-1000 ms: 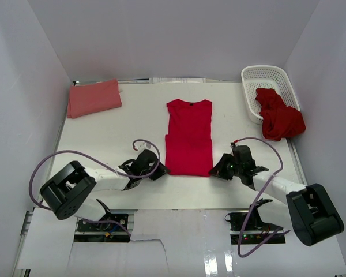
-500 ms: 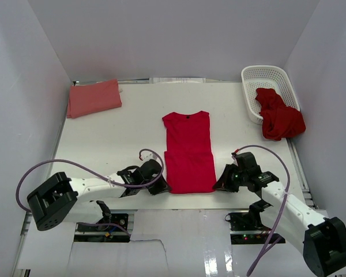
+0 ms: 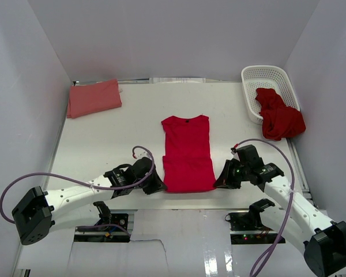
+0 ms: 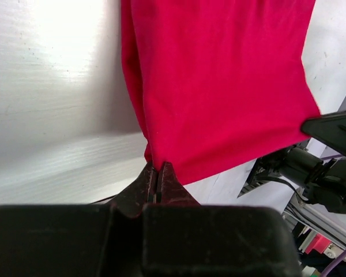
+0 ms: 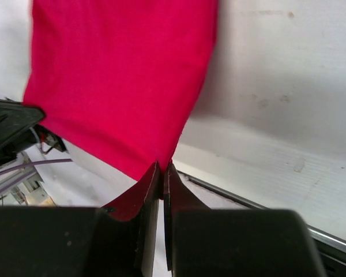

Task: Fold and stack the t-shirts
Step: Fold the long partially folded tshirt into a neat square

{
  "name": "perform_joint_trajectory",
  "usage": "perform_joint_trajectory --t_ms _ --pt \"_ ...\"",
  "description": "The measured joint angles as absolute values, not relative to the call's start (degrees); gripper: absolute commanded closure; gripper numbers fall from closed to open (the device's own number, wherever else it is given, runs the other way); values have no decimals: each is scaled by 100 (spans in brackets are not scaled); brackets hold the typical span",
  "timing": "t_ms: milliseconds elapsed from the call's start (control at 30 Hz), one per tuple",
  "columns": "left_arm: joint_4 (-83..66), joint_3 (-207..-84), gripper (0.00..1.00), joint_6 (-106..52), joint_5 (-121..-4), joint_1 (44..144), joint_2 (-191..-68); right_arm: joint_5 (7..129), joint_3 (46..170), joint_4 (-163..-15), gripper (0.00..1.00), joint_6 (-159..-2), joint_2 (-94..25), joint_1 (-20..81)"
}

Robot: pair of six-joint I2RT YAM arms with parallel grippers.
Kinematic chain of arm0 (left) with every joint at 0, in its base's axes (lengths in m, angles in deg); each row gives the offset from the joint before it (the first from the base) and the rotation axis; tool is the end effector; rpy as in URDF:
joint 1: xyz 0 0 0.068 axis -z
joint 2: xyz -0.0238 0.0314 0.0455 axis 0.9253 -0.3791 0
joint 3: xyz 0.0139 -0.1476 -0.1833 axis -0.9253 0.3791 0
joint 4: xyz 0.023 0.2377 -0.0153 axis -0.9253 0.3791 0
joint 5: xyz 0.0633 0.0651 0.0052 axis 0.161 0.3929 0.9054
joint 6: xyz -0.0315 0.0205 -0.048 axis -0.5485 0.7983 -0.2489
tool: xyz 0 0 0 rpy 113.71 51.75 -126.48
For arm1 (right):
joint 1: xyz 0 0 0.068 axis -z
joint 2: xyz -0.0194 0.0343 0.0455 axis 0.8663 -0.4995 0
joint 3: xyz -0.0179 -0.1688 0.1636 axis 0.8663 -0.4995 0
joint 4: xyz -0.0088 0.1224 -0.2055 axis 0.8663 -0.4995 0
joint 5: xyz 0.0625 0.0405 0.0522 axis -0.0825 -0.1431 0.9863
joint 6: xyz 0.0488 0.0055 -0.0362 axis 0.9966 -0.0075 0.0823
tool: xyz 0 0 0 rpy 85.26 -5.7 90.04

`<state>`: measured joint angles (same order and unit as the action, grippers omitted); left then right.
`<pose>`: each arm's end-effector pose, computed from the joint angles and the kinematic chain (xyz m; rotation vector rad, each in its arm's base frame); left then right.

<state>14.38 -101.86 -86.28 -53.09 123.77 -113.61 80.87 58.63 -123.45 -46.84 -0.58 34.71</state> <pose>0.1126 -0.1657 0.1524 -0.3662 2.6781 -0.8411 0.1378 0.0831 0.1596 0.2094 2.7004 0.8667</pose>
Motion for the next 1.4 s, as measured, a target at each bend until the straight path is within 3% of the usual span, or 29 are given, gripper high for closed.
perform_joint_trajectory --t_ms 500,833,1400 --pt "1631 -11322 100 -7708 -6013 10675 -11829 7674 7996 -12758 92 -4946 -1225 3460" --pt "1620 -12638 100 -7072 -6249 10307 -12863 7279 8923 -12785 92 -5215 -2229 3460" --pt "1788 -13320 100 -6646 -6647 9571 -13201 7069 9983 -12855 92 -5359 -3022 3582"
